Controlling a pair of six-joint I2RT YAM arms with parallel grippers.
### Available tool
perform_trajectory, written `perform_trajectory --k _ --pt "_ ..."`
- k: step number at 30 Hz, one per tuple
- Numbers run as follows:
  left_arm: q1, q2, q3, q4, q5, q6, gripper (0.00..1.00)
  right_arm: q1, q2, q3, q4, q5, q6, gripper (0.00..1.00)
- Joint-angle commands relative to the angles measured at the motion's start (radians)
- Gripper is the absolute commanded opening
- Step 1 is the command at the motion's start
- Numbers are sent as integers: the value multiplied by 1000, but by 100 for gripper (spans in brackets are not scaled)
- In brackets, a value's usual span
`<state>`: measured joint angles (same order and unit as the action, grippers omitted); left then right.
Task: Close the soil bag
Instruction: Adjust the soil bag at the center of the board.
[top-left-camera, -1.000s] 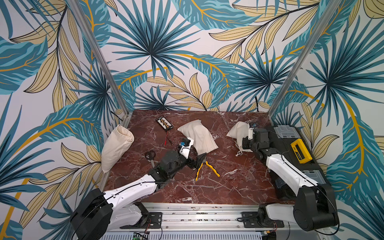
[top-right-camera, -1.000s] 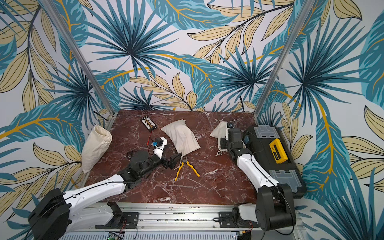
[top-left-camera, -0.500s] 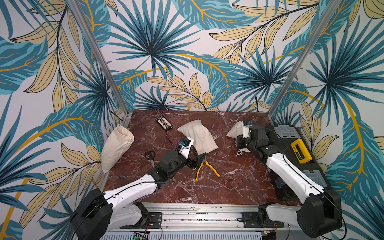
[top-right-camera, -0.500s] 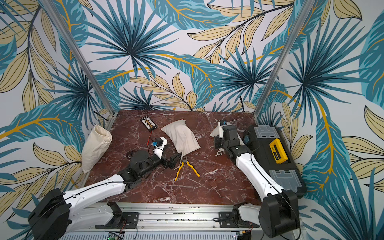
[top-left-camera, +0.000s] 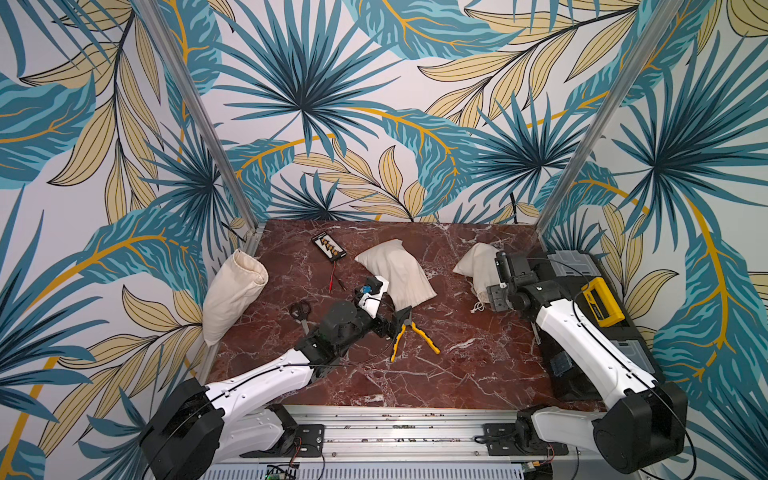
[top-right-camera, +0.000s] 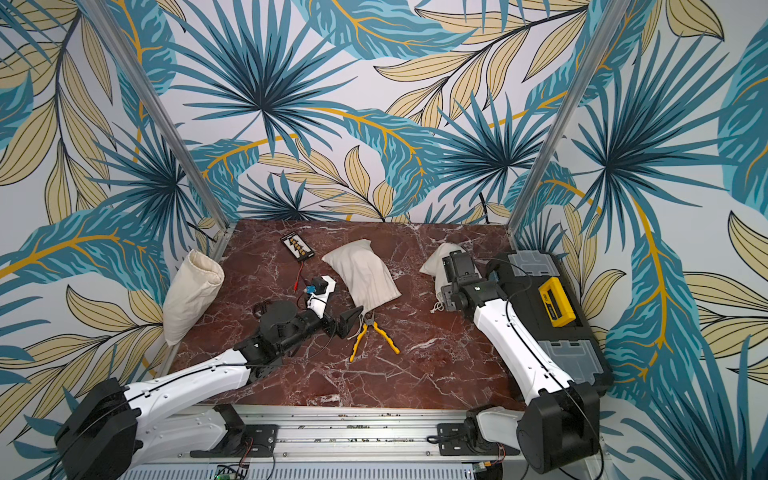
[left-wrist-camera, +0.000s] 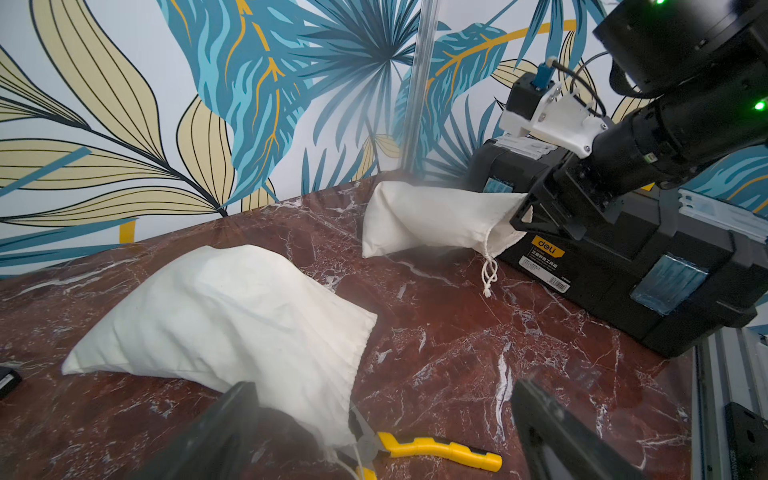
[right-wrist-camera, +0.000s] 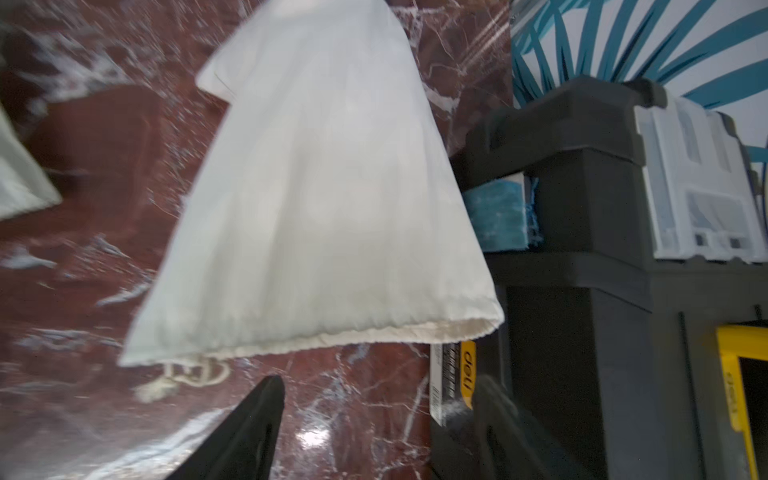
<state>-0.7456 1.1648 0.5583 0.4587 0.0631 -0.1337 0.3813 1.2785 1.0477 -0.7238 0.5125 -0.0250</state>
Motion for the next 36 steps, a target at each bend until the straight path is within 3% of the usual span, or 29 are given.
perform_trajectory --k 1,4,7,14,16,18,20,21,26,36 --pt "-3 22 30 7 19 22 100 4 -33 -58 19 140 -179 79" --pt "-3 45 32 25 46 13 100 3 -61 -143 254 202 -344 86" --pt "-2 69 40 31 55 5 100 -10 -11 -153 437 213 -427 88" --pt "-3 68 36 28 43 8 100 -39 171 -152 540 119 -459 78" --pt "-3 64 36 21 38 15 100 -48 176 -142 550 66 -447 59" --pt "-3 60 39 9 38 22 100 -49 155 -123 545 7 -428 22" --pt "-3 52 43 2 44 29 100 -47 126 -92 515 -71 -397 2" --pt "-3 47 43 4 47 30 100 -46 112 -72 495 -115 -380 0" --pt "-4 48 53 36 81 21 100 -6 31 -15 451 -241 -296 0" --pt "-52 93 106 24 157 61 100 29 -18 -41 549 -434 -188 0"
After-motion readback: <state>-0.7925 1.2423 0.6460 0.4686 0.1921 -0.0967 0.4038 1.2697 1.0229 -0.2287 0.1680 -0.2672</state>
